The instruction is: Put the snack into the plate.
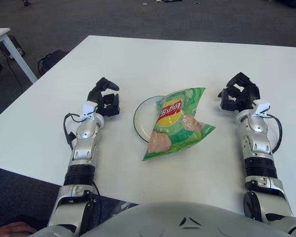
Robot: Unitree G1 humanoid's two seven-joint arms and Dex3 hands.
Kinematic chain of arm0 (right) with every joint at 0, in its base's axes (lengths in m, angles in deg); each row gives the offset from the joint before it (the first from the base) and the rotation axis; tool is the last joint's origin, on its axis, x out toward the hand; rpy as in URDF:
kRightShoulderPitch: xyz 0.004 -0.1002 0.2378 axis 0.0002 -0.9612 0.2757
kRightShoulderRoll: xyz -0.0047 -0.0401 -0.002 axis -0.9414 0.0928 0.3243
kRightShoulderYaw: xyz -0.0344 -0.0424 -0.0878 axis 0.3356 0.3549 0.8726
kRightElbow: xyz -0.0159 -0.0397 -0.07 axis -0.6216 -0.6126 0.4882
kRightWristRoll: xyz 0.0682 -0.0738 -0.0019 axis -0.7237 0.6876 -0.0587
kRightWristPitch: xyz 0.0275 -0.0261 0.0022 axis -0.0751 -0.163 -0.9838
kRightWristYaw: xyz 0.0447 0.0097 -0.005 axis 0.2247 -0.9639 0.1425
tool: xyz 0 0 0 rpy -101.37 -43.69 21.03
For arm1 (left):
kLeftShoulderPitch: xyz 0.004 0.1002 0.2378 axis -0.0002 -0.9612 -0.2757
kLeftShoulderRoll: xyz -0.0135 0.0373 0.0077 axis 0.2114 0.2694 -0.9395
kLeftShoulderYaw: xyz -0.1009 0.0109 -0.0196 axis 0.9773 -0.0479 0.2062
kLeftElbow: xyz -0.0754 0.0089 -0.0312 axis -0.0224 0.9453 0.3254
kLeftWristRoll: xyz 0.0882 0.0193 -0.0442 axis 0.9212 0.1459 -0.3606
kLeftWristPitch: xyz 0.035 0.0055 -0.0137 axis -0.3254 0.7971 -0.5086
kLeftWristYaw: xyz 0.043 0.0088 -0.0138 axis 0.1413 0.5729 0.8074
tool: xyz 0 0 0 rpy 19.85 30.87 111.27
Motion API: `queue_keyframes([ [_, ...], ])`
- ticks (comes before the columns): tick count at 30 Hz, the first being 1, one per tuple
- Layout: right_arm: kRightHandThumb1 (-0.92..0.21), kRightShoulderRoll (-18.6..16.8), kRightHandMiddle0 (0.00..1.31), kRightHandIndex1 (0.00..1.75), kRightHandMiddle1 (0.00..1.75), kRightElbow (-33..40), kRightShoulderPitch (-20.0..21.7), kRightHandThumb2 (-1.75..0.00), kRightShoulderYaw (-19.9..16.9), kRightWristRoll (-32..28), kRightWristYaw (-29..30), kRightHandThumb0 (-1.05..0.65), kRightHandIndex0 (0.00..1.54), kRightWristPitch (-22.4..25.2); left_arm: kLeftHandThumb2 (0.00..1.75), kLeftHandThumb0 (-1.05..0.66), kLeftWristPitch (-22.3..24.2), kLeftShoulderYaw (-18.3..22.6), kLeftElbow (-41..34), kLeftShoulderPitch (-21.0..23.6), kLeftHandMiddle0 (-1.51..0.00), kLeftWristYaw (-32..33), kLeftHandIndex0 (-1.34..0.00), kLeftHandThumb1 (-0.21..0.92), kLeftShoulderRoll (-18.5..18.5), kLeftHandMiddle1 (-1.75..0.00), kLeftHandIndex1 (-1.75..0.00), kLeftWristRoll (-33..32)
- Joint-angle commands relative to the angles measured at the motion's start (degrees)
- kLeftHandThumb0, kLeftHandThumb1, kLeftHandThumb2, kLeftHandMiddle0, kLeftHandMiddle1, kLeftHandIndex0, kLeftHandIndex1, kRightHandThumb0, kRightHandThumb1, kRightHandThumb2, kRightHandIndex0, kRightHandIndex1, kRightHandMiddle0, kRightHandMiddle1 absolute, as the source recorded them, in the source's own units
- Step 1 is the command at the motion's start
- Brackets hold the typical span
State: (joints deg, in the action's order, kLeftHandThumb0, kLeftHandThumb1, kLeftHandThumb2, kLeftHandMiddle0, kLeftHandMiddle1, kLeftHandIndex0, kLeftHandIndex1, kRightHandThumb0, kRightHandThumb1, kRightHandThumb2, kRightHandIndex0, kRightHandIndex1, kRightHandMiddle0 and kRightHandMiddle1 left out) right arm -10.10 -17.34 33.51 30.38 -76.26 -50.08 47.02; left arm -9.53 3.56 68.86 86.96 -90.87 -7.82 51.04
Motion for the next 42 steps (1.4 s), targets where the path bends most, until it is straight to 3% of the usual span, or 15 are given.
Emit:
queue_keyframes([
  [1,0.03,-2.03,0.73,1.33,1.75,-0.89,-4.97,-1.58,0.06,0.0,0.53,-0.01,0.98,0.69,1.17,-0.44,-1.61,0.23,5.33,-5.06,-1.26,0.32,-0.52,0.43,-2.28,-1.75,-1.75,-0.68],
  [17,0.04,-3.65,0.69,1.62,1.75,10.02,-11.39,-1.68,0.67,1.34,5.19,-0.01,0.88,12.82,1.18,-0.45,-1.25,0.56,5.18,-5.33,-1.27,0.55,-0.53,0.42,-2.69,-1.75,-1.75,-1.1],
  [29,0.05,-4.86,0.67,1.7,1.75,8.71,-14.45,-1.72,1.82,4.81,9.42,-0.01,0.88,10.88,1.21,-0.45,-0.07,-0.02,4.15,-5.74,-1.28,-0.7,-0.55,0.4,-1.92,-1.75,-1.75,-0.98],
  [42,0.05,-5.95,0.67,1.74,1.75,6.69,-14.99,-1.74,2.92,7.92,14.95,-0.01,0.87,6.56,1.2,-0.45,0.83,-0.67,3.55,-5.96,-1.27,-3.66,-0.54,0.41,-0.95,-1.75,-1.75,-1.26],
])
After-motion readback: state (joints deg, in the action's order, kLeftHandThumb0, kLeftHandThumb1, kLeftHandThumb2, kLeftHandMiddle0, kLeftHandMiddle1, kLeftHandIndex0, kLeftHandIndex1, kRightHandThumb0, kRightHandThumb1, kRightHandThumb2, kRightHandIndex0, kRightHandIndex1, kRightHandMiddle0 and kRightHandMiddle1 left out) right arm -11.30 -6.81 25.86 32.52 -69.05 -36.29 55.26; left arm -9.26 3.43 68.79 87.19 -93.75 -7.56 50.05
